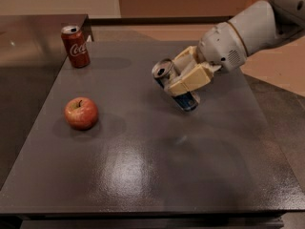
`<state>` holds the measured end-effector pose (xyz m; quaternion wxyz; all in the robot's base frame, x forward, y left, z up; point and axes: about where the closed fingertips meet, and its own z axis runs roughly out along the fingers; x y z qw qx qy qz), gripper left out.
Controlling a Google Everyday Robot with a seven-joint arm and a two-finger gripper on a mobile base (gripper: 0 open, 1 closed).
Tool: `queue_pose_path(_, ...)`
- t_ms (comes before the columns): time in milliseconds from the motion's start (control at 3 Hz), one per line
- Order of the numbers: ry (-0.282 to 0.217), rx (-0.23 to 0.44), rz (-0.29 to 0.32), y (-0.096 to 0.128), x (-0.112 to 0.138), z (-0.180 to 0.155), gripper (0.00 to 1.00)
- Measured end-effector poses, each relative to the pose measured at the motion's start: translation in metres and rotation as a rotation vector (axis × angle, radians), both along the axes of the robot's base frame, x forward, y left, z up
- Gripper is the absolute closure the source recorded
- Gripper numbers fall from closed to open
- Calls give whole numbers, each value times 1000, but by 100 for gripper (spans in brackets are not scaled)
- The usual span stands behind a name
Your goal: Place redbull can upright
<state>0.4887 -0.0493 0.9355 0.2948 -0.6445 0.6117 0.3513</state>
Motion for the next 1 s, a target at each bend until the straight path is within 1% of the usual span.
queue_pose_path(333,73,151,-43,1,-2,6,100)
queue_pose_path(667,126,274,-67,1,-2,10,100)
queue_pose_path(1000,137,372,-66,-1,-2,8,100)
